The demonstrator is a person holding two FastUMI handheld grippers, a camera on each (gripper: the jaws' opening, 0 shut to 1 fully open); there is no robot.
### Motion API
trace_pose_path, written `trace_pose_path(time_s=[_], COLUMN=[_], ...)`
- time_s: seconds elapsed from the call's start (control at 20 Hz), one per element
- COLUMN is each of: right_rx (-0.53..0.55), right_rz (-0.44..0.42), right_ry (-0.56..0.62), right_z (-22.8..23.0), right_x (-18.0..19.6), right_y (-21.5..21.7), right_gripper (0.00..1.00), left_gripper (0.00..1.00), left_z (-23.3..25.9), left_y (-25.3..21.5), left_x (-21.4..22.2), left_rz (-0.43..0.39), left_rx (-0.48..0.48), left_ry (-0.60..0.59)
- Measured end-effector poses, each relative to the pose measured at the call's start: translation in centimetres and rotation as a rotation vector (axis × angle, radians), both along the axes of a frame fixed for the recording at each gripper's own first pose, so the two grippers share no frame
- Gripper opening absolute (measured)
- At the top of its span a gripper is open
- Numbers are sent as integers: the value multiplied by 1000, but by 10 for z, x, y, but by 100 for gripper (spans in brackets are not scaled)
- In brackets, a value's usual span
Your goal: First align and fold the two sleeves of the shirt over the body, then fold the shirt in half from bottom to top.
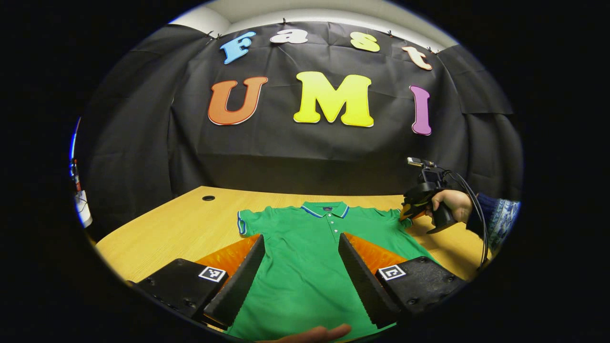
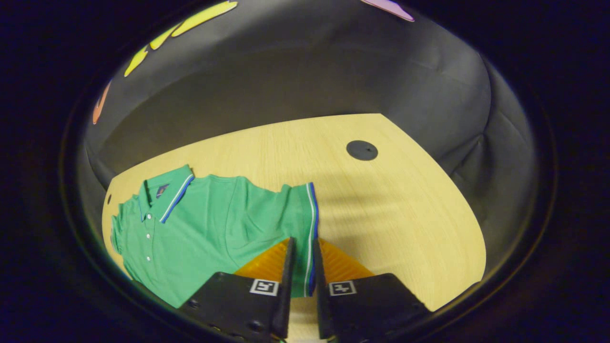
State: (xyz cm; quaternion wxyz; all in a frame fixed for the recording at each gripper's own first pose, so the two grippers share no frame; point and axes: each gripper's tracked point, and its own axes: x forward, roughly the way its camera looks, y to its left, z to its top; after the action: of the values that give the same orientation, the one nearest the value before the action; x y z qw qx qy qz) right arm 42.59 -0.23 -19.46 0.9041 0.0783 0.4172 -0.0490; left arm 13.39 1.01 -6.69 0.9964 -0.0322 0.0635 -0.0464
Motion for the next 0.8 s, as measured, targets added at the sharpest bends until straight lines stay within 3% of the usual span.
trace_pose_path(time_s=[0.05,0.15,0.45,0.7,0.8], right_rx=[-18,-80,-137,-265,-250], right_rz=[-5,6,66,185,239], right_ry=[-3,-1,-44,-161,-167], right_z=[2,2,30,68,66], right_x=[0,-1,-6,-3,-8], right_y=[-1,1,35,81,113], right_gripper=[7,1,0,0,0], left_gripper=[100,100,100,100,100], left_z=[1,-1,-6,-12,-13], left_y=[1,6,27,39,43], left_x=[0,-2,-4,-6,-8], left_rz=[0,3,35,55,67], left_rx=[0,-1,11,4,10], left_ry=[-2,-4,0,25,29])
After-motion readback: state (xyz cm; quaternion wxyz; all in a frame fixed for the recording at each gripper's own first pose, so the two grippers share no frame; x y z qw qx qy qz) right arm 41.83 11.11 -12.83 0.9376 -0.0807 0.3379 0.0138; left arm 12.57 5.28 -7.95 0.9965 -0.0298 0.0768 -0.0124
